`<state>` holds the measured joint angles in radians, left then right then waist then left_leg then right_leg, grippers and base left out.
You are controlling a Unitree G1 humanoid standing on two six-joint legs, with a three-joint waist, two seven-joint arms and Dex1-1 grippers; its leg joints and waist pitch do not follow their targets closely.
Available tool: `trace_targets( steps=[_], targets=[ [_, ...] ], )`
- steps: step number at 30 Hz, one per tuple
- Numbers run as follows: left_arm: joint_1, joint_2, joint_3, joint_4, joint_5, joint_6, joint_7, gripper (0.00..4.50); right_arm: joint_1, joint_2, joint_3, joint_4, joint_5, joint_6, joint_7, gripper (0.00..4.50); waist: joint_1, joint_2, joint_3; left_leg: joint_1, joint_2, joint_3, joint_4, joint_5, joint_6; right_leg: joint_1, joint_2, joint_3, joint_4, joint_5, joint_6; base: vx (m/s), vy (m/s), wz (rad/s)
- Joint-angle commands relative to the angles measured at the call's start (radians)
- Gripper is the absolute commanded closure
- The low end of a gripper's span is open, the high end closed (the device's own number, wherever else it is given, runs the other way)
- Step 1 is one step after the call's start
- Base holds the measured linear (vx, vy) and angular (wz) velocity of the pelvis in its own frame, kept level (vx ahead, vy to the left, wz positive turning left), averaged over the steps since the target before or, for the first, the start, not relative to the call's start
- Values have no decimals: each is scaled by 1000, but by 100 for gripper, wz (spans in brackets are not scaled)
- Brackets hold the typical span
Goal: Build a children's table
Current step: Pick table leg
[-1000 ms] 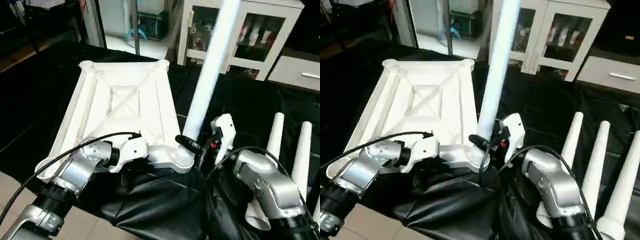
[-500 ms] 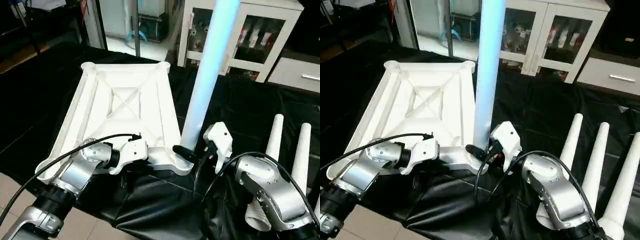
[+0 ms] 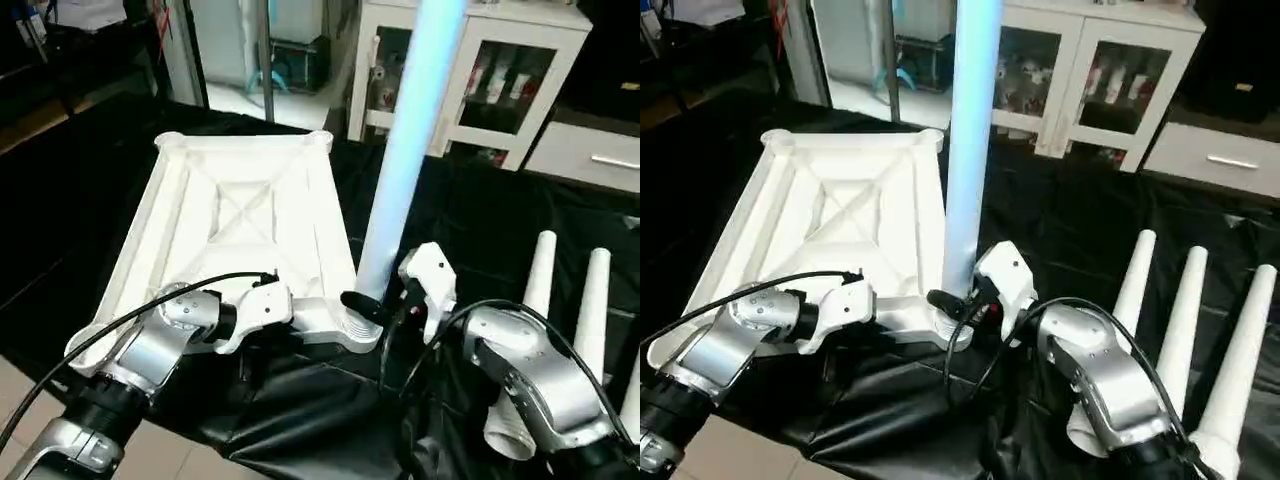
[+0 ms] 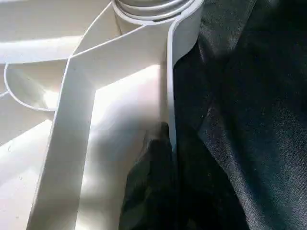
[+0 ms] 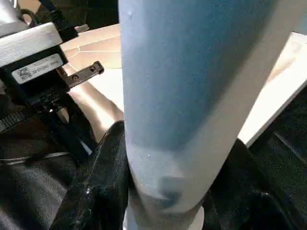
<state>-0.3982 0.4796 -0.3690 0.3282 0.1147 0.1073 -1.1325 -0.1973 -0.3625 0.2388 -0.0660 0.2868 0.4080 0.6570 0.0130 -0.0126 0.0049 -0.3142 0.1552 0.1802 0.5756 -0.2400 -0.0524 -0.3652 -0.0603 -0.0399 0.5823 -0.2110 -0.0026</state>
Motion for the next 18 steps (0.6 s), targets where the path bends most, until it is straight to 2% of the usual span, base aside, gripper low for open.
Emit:
trace_targets(
  steps=[1, 2, 5, 8, 14, 18],
  targets=[
    [23, 0, 9, 1, -20, -2, 1, 450, 70, -30, -4, 258, -73, 160, -91, 266, -3, -1, 1, -14, 81, -42, -91, -339, -13, 3, -96, 59, -85, -423, -151, 0, 0, 0],
    [22, 2, 10, 1, -20, -2, 0, 450, 62, -18, -20, 271, -63, 166, -103, 266, -5, 0, 1, -14, 81, -44, -92, -349, -15, 1, -96, 59, -88, -444, -143, 0, 0, 0],
    [22, 5, 9, 0, -21, -1, -2, 450, 55, -23, -9, 288, -83, 162, -106, 266, -14, 3, 4, -12, 82, -49, -95, -395, -24, -3, -94, 57, -93, -492, -125, 0, 0, 0],
    [24, 9, 10, -2, -22, 0, -3, 450, 55, -20, -4, 290, -83, 155, -102, 266, -18, 3, 4, -9, 81, -51, -97, -428, -30, -9, -93, 57, -95, -493, -117, 0, 0, 0],
    [27, 12, 8, -5, -24, 1, 1, 450, 44, -22, 20, 293, -102, 128, -86, 266, -20, 0, 4, -12, 81, -52, -97, -430, -23, -11, -95, 59, -98, -520, -111, 0, 0, 0],
    [26, 18, 21, -32, -37, 20, -9, 450, 24, -22, 28, 297, -102, 143, -81, 266, -23, -2, 6, -12, 81, -55, -98, -446, -23, -14, -96, 59, -100, -552, -102, 0, 0, 0]
  ],
)
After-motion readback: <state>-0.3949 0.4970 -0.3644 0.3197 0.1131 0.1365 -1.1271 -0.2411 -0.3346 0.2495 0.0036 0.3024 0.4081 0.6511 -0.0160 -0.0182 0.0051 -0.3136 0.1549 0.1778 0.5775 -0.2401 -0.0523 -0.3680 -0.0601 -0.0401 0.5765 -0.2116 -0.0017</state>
